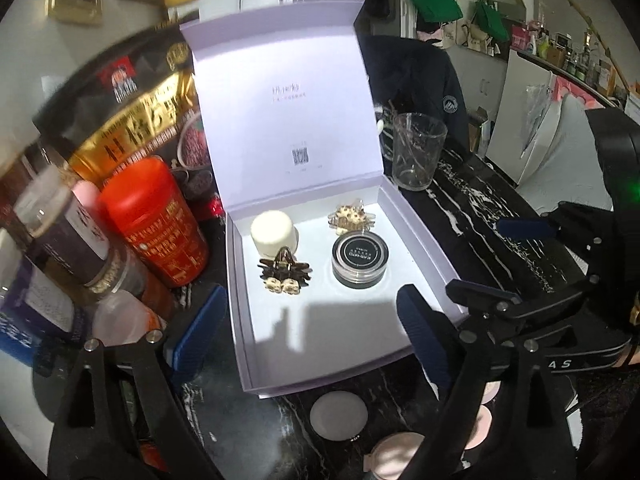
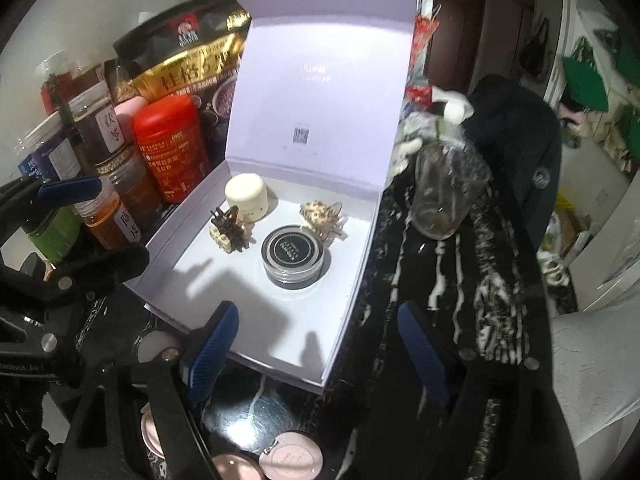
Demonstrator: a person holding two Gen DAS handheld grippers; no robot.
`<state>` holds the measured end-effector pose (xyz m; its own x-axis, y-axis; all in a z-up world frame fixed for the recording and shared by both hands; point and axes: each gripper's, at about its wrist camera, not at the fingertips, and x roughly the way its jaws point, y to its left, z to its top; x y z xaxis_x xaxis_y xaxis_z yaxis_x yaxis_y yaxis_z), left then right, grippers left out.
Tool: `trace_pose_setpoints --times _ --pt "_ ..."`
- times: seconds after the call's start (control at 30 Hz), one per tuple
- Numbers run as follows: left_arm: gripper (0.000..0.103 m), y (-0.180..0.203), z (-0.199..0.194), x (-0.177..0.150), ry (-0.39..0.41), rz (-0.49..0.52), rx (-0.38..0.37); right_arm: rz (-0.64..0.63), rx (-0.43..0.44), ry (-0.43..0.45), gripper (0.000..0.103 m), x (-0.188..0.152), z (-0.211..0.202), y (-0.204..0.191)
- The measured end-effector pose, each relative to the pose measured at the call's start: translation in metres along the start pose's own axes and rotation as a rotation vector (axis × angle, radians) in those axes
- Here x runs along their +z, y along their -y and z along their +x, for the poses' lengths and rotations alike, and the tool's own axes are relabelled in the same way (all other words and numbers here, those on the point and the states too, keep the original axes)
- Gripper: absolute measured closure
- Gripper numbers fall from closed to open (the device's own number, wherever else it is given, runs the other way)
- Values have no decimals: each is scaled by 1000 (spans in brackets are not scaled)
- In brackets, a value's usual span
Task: Organize objects
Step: 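Withdraw both open tools from the box toward the pink compacts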
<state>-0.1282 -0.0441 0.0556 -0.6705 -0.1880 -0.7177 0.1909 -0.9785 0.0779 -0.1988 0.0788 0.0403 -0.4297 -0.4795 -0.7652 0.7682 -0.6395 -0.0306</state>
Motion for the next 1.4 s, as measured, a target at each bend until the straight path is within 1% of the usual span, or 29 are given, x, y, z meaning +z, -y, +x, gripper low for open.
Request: trace_pose_setpoints --times 0.13,0.27,0.4,0.5,0.63,0.87,0.93,1.27,1.4 --pt "11 4 -17 -1 30 7 -17 0 4 43 19 -2 -22 -3" --pt "10 6 -32 -3 52 14 -26 -4 -6 66 19 -6 -36 -5" --pt "10 8 -43 -6 70 22 -28 -7 -5 75 19 -11 -44 -8" --pt "10 8 -51 -11 85 15 -27 -16 -25 88 19 -18 -51 -11" --pt "9 6 -58 -17 92 11 -30 -7 -15 96 19 -25 -56 -12" --pt "9 4 -59 -30 71 3 -31 2 -6 99 19 -37 -63 -15" --pt "9 3 -57 -34 61 -1 -35 7 17 89 19 -42 -61 -15" --pt "9 7 -48 -56 12 -7 -57 17 20 51 19 -64 -56 -19" --pt "9 9 -44 -64 -7 -10 -66 38 35 35 19 -73 -53 -18"
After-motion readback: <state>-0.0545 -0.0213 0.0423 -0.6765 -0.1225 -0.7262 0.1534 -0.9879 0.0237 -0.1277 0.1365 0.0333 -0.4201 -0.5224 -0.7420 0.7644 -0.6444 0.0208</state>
